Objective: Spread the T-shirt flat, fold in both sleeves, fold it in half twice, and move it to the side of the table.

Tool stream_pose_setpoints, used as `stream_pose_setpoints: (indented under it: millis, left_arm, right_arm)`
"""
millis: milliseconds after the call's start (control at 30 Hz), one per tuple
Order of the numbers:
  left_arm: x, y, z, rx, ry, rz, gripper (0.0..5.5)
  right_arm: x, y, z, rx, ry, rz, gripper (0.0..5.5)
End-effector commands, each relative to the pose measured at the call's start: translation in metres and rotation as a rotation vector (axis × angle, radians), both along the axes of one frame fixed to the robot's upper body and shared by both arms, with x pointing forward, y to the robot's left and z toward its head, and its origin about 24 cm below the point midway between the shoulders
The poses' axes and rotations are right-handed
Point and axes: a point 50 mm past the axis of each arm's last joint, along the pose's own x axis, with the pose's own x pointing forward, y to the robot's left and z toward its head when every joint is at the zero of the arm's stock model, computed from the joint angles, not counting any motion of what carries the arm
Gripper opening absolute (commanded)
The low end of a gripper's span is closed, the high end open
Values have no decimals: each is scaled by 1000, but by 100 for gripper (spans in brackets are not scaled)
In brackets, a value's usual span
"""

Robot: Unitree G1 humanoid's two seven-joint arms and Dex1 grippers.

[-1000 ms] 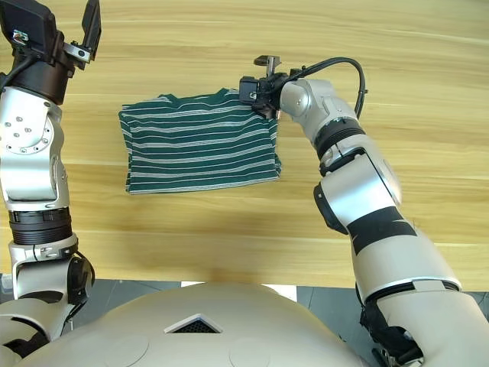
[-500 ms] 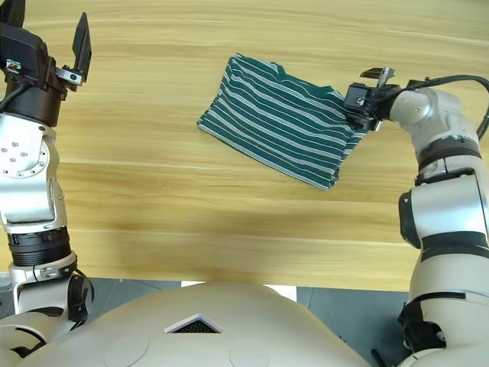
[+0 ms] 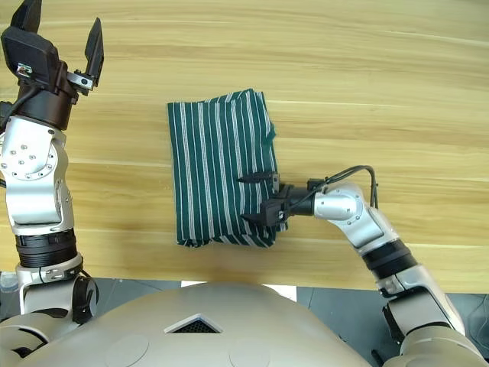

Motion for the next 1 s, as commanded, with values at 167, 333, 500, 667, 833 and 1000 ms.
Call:
stream_pose_setpoints:
  millis: [167,333,500,667,833,1000]
  left_arm:
    - [-6,-10,-11,-13,43,-24,358]
    - [-19,-7,-10,75,42,-91,358]
    - [-66,12,-19,537,78,-272,358]
    - [-108,19,-54,1180,86,-549,358]
    - [-131,12,-67,1294,32,-789,358]
    - [-143,16,-82,1316,-3,-903,358]
  right_arm:
    - [-11,15,-1,116,70,-57,428]
    - [4,-2,49,577,282,-205,428]
    - [18,-58,83,601,7,-255,428]
    - [11,-108,57,-17,-509,53,428]
    - [-1,-121,39,-206,-497,308,428]
    - [-3,-127,28,-301,-445,419,428]
